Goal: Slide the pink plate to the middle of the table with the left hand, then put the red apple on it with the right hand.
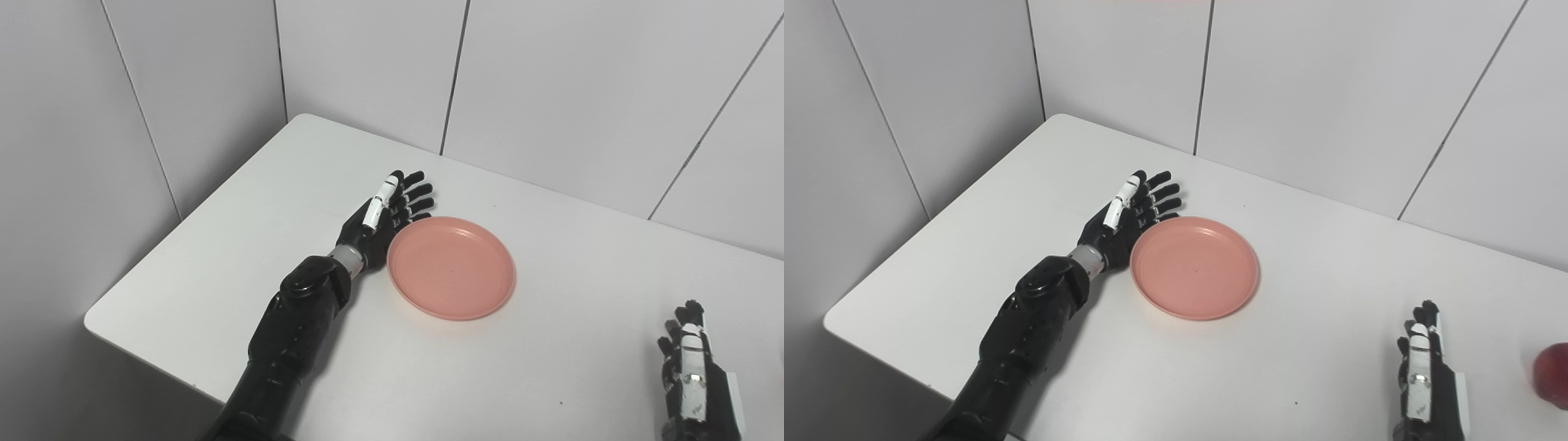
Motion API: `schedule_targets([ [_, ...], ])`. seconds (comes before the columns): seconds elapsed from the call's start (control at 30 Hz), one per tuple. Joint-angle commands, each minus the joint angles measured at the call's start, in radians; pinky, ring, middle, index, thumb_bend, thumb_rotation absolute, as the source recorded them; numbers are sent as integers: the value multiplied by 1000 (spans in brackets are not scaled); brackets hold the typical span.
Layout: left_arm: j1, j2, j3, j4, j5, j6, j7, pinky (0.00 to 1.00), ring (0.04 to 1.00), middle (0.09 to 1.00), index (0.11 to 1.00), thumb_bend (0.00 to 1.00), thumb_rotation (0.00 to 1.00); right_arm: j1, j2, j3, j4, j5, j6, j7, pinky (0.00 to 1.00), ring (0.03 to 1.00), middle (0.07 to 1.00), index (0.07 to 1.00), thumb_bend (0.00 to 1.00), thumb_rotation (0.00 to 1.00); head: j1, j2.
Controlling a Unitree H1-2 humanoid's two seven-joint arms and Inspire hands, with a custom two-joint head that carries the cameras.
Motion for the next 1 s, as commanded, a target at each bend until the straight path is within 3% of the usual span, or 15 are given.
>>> schedule_targets([
  [0.0,-1,-7,-8,-12,9,24,4,900,901,907,895,356,1000,-33,9,-1,-15,0,-57,-1,1000,1000,1000,1000,108,1000,0,-1],
  [0.97,14,-61,-41,-22,12,24,-6,907,915,923,910,349,1000,-40,37,9,-23,-36,-43,-21,1000,982,988,990,118,1000,-74,40],
])
